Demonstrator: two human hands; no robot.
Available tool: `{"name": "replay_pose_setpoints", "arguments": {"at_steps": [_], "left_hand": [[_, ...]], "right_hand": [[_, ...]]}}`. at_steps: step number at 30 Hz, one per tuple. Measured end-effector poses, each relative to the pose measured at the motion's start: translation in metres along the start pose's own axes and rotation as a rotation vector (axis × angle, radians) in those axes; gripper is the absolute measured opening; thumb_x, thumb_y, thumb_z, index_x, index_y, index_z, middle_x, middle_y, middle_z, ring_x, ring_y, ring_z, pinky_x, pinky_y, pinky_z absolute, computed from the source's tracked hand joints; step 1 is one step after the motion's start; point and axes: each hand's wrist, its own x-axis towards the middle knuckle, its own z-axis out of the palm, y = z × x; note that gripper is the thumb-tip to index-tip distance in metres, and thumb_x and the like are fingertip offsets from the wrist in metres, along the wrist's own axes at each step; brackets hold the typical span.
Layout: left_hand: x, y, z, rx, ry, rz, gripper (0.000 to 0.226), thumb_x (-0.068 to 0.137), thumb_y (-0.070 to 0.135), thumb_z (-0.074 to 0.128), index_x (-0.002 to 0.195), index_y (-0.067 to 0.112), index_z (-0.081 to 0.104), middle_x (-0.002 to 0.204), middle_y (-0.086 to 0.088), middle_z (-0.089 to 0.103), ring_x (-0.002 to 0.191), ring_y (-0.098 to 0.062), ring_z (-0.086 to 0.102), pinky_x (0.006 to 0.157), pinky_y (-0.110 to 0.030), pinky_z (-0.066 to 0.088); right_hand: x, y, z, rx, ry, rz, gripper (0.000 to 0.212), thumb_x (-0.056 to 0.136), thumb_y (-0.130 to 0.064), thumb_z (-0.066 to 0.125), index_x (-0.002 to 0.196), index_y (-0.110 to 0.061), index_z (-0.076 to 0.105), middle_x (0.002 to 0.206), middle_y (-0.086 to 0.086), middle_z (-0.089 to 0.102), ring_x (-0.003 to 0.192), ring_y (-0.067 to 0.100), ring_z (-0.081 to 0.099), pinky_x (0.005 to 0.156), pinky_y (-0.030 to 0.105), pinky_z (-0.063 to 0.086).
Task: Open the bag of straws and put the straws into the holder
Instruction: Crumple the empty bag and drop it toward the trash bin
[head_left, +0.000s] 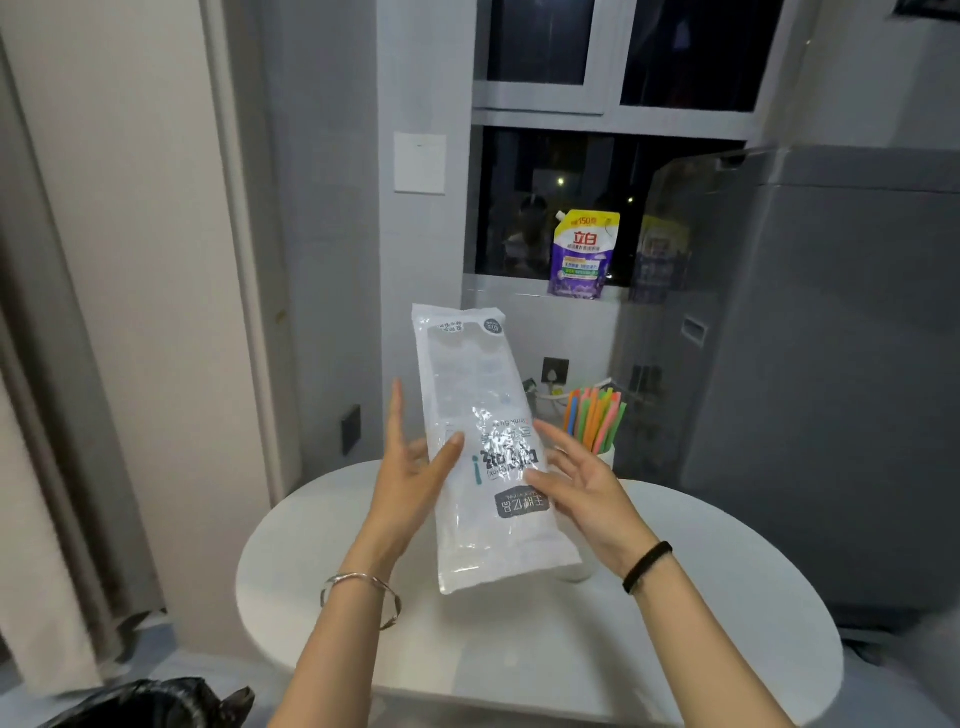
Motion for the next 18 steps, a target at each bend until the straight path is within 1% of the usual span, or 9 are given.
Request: {"name": "replay_pose_setpoints", "arguments": {"at_steps": [2,5,7,9,10,12,14,16,18], "left_hand": [[-0.002,0.004,-0.008,0.118,-0.085,0.075,0.068,0.089,0.028,0.063,0.142,0.052,0.027,0.115,0.011,0.071,0.076,0.001,0.068,0.059,-0.010,0.049],[-0.005,0.010,-0.020,0.194,-0.136,0.057,0.058,0.087,0.022,0.068,0.137,0.041,0.045,0.099,-0.012,0.065,0.061,0.006,0.061,0.057,-0.007,0.046],[-0.007,0.010,-0.029,0.201,-0.188,-0.023,0.068,0.080,0.019,0.075,0.137,0.035,0.043,0.089,-0.006,0.075,0.071,0.002,0.069,0.065,-0.010,0.051],[-0.009,0.010,-0.036,0.224,-0.206,-0.108,0.069,0.075,0.014,0.079,0.134,0.027,0.045,0.095,-0.002,0.078,0.085,-0.007,0.073,0.073,-0.018,0.055],[-0.010,0.009,-0.038,0.283,-0.168,-0.114,0.058,0.075,0.013,0.079,0.128,0.018,0.054,0.093,-0.002,0.078,0.082,-0.008,0.073,0.073,-0.022,0.057],[-0.012,0.008,-0.046,0.534,-0.052,-0.049,0.028,0.077,0.022,0.078,0.101,0.008,0.071,0.078,-0.002,0.075,0.063,-0.006,0.066,0.069,-0.030,0.058],[-0.017,0.006,-0.058,0.835,0.072,0.028,0.027,0.078,0.038,0.074,0.081,0.011,0.073,0.062,-0.006,0.067,0.052,-0.012,0.051,0.054,-0.028,0.044],[-0.022,0.011,-0.075,0.989,0.210,0.068,0.033,0.078,0.050,0.069,0.077,0.017,0.072,0.052,-0.001,0.054,0.051,-0.016,0.044,0.049,-0.026,0.031],[-0.028,0.016,-0.098,0.977,0.353,0.085,0.026,0.080,0.052,0.066,0.082,0.027,0.075,0.060,0.002,0.054,0.063,-0.020,0.052,0.052,-0.027,0.034]], "right_hand": [[-0.003,0.004,0.000,0.061,0.017,0.023,0.052,0.081,-0.001,0.066,0.127,-0.021,0.053,0.118,0.007,0.066,0.102,0.024,0.066,0.094,0.040,0.052],[-0.006,0.008,0.006,0.217,0.023,0.050,0.046,0.080,0.002,0.064,0.120,-0.021,0.057,0.116,0.007,0.069,0.098,0.022,0.069,0.074,0.031,0.059],[-0.007,0.009,0.012,0.240,0.023,0.049,0.048,0.080,0.001,0.065,0.120,-0.024,0.056,0.112,0.007,0.071,0.097,0.024,0.070,0.068,0.031,0.059],[-0.007,0.012,0.017,0.230,0.036,0.038,0.049,0.081,0.001,0.064,0.121,-0.026,0.056,0.109,0.010,0.072,0.097,0.027,0.069,0.072,0.036,0.060],[-0.006,0.014,0.020,0.231,0.044,0.029,0.049,0.081,0.002,0.064,0.121,-0.026,0.056,0.108,0.011,0.072,0.096,0.027,0.069,0.075,0.036,0.060],[-0.005,0.019,0.030,0.231,0.059,0.019,0.047,0.082,0.004,0.063,0.119,-0.024,0.057,0.104,0.012,0.073,0.092,0.025,0.069,0.078,0.035,0.059],[-0.004,0.022,0.041,0.164,0.062,0.011,0.042,0.083,0.002,0.062,0.119,-0.020,0.057,0.100,0.009,0.073,0.090,0.021,0.069,0.075,0.028,0.058],[-0.001,0.025,0.052,0.055,0.069,0.011,0.039,0.085,-0.003,0.062,0.122,-0.013,0.054,0.100,0.006,0.069,0.090,0.018,0.065,0.073,0.022,0.055],[0.000,0.029,0.064,-0.001,0.066,0.026,0.037,0.086,-0.005,0.062,0.122,-0.008,0.054,0.102,0.005,0.066,0.089,0.018,0.062,0.070,0.019,0.052]]}}
